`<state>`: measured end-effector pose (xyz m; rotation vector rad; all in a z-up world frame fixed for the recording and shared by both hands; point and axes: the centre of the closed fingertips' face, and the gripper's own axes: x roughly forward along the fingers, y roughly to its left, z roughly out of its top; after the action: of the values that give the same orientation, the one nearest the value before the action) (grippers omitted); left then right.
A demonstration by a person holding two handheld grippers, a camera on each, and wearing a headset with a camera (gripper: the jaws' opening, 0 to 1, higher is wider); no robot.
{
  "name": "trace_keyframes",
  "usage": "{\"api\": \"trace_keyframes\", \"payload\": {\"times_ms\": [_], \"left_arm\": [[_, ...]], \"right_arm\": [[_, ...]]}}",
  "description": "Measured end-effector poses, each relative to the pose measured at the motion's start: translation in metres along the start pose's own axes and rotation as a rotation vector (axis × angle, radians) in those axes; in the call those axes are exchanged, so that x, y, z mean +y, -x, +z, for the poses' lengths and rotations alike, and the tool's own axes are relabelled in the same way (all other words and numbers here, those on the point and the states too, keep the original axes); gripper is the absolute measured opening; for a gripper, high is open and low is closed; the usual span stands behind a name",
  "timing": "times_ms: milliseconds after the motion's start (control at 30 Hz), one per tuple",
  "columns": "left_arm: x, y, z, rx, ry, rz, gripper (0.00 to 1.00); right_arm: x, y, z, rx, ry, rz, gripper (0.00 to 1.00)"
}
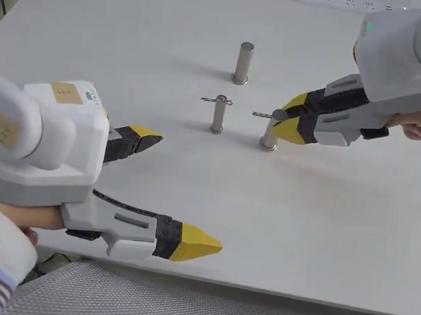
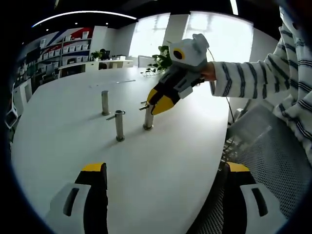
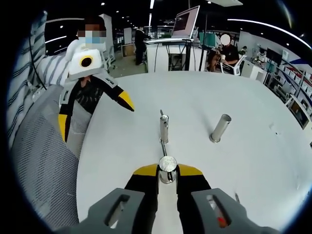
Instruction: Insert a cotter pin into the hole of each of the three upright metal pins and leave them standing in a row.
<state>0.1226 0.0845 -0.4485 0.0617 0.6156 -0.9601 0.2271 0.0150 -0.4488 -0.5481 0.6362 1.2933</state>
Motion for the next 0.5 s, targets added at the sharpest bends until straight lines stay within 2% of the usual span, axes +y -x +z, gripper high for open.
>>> {"api": "trace_keyframes", "payload": {"times_ms": [267,500], "left_arm": [[0.0,0.004,-0.003,0.003,0.01,0.008,0.99],[0.0,0.005,-0.006,0.007,0.019,0.011,0.99]], "right_arm": [[-0.008,0.0,0.012,-0.014,0.009,-0.004,0.08],[-0.005,-0.001,0.013,-0.007,0.016,0.01,0.08]]}}
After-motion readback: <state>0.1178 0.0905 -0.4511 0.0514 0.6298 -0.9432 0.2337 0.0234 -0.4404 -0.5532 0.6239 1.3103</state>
